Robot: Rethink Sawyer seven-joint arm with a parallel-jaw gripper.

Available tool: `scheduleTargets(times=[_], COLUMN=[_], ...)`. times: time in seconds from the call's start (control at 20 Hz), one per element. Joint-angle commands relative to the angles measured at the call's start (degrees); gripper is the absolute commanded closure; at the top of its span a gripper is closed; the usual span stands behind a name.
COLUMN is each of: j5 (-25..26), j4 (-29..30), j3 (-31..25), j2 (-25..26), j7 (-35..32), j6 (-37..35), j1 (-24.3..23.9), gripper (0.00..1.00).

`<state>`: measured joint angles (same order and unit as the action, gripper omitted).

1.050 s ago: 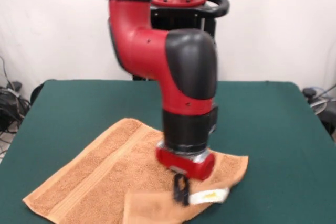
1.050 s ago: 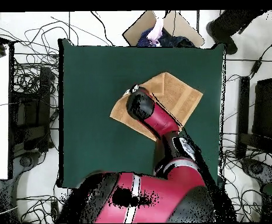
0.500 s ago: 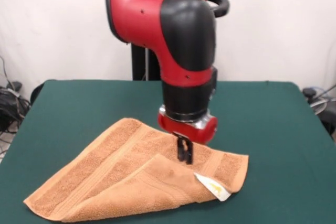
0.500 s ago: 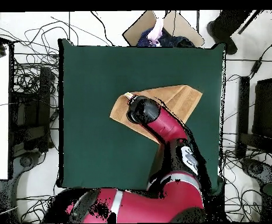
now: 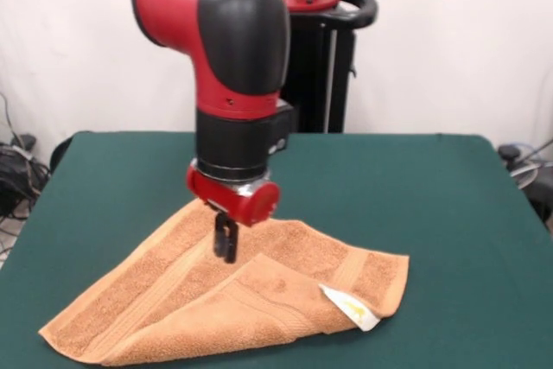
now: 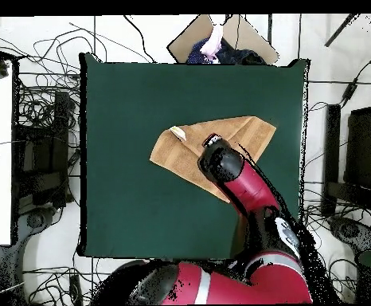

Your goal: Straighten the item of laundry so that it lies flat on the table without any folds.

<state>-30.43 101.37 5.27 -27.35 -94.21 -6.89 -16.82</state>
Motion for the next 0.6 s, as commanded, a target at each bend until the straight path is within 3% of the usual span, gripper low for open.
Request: scheduleTargets(times=[0.05, 0.6], j5=[0.44, 3.41], j4=[5.31, 10.04], j3=[-6.35, -10.48], j2=[0.02, 2.43], j7=[-12.63, -12.39], j6=[-0.28, 4.58], j1=[-0.77, -6.57], gripper=[1.00, 1.00])
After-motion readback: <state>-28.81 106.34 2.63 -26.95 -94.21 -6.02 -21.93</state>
